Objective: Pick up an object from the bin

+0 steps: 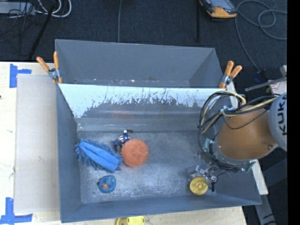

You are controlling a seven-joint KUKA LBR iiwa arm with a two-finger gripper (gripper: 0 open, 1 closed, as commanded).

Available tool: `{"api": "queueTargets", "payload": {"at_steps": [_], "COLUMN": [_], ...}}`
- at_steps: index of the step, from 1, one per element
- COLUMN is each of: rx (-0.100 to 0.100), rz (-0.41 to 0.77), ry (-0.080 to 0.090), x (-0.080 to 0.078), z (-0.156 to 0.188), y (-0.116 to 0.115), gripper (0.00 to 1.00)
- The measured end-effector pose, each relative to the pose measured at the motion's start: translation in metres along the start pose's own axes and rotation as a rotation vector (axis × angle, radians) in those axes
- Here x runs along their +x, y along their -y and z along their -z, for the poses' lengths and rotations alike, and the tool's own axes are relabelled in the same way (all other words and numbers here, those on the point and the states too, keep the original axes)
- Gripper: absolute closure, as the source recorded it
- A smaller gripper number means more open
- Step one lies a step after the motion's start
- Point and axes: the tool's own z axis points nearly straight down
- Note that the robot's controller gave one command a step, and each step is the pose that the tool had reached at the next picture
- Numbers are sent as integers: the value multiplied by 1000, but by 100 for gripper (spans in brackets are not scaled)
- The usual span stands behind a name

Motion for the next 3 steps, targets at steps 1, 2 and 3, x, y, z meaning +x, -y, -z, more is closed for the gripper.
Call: {"api": "queueTargets", "payload": {"at_steps": [1, 2, 3], "rx": [0, -3, -3], "rz": [1, 1, 0], "ry": [0, -1, -2], "x": [0, 0, 0], "z": [0, 2, 11], "y": [0, -1, -1], "gripper": [100, 100, 100]}}
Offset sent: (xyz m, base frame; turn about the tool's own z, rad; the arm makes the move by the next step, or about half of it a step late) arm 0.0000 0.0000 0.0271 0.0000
